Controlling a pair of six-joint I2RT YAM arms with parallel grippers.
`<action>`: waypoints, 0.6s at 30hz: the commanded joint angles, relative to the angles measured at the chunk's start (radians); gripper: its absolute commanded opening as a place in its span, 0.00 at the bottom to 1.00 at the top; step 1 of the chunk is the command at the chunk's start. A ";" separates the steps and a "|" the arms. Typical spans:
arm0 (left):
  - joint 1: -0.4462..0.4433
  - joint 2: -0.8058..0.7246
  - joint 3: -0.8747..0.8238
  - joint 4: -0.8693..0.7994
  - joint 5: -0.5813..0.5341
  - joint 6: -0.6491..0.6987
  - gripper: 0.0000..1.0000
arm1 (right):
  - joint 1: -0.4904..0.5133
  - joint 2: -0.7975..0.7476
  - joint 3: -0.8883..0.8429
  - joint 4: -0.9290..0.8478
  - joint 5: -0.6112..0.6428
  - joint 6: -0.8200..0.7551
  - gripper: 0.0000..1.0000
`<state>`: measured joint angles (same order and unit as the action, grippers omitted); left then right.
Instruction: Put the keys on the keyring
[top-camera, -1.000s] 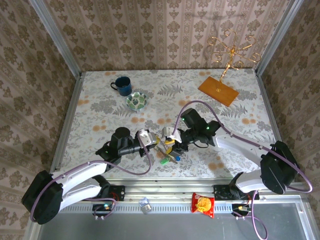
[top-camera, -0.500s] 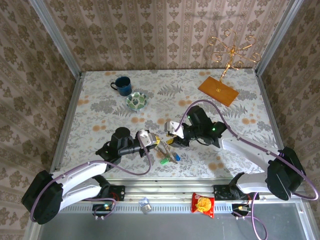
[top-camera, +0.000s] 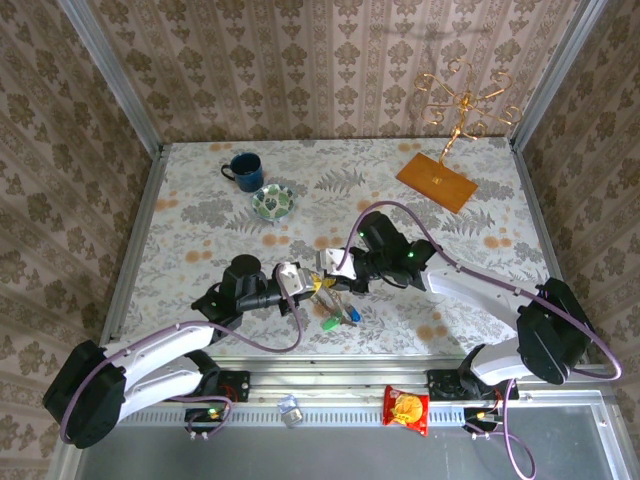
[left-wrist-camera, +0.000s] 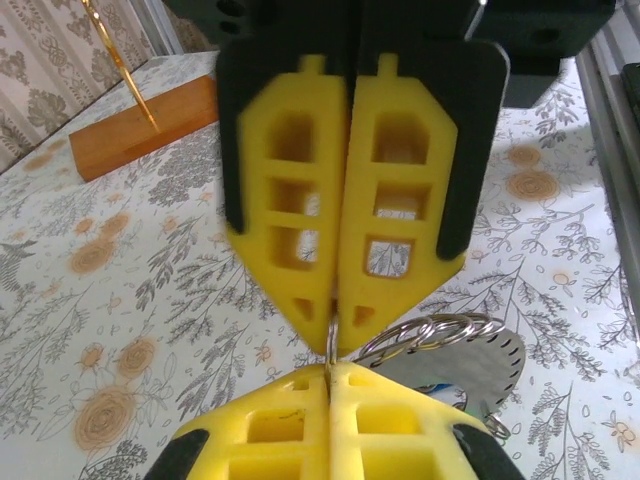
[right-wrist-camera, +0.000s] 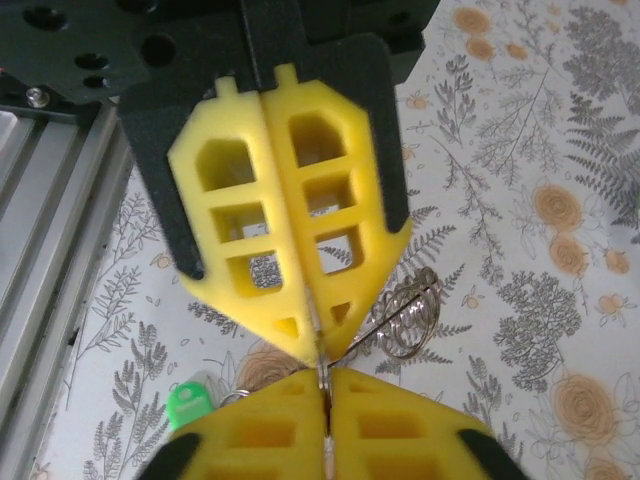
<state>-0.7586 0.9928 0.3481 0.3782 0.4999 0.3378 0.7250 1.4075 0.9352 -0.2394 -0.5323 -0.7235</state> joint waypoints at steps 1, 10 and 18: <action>-0.005 -0.020 0.000 0.006 0.013 0.030 0.00 | 0.004 -0.001 0.034 -0.051 -0.017 -0.038 0.00; -0.007 -0.070 -0.049 0.000 -0.031 0.027 0.36 | 0.001 -0.011 -0.008 0.008 -0.041 -0.007 0.00; -0.015 -0.143 -0.130 0.085 -0.034 -0.027 0.34 | -0.017 -0.042 -0.048 0.100 -0.142 0.043 0.00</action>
<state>-0.7654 0.8600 0.2344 0.4004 0.4660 0.3435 0.7136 1.3876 0.9005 -0.1993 -0.5980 -0.7055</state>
